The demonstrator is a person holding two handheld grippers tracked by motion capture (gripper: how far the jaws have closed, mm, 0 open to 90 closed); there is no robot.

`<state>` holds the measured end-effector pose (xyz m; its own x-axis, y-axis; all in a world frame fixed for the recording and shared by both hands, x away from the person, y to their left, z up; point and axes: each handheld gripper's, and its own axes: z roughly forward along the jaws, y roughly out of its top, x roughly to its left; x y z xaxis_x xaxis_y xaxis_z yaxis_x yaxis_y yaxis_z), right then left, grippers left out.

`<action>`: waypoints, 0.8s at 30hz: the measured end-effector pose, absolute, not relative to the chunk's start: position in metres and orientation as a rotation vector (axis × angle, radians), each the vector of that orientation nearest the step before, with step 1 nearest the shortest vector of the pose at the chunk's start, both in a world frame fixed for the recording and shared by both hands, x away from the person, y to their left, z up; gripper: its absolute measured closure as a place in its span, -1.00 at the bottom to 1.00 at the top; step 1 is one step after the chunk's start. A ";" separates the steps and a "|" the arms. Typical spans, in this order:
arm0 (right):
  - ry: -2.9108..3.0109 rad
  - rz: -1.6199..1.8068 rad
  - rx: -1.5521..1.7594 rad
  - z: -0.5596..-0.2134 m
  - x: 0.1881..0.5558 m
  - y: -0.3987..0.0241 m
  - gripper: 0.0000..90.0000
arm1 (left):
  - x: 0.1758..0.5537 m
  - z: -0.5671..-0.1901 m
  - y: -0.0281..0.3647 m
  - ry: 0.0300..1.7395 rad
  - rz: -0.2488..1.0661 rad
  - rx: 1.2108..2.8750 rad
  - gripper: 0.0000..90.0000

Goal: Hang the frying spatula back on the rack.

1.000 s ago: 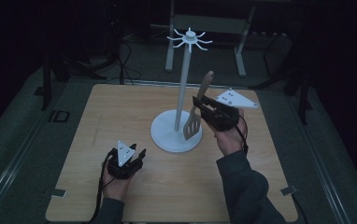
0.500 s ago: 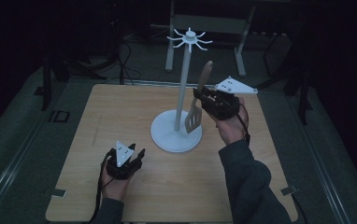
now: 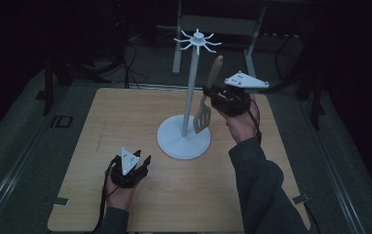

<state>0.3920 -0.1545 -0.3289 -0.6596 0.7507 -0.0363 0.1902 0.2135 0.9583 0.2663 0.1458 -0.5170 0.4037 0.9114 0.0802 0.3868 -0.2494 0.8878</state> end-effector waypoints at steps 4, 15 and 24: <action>1.989 1.448 0.870 -0.325 0.395 -0.154 0.67 | 0.266 -0.517 0.144 1.118 0.793 1.829 0.28; 2.018 1.427 0.876 -0.320 0.403 -0.151 0.67 | 0.265 -0.518 0.142 1.105 0.808 1.841 0.28; 2.047 1.421 0.872 -0.320 0.409 -0.148 0.67 | 0.264 -0.517 0.141 1.100 0.811 1.838 0.28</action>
<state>0.4091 -0.1482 -0.3199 -0.6721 0.7395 -0.0386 0.2222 0.2511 0.9421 0.2639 0.1414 -0.5170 0.4095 0.9056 0.1101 0.3733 -0.2765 0.8855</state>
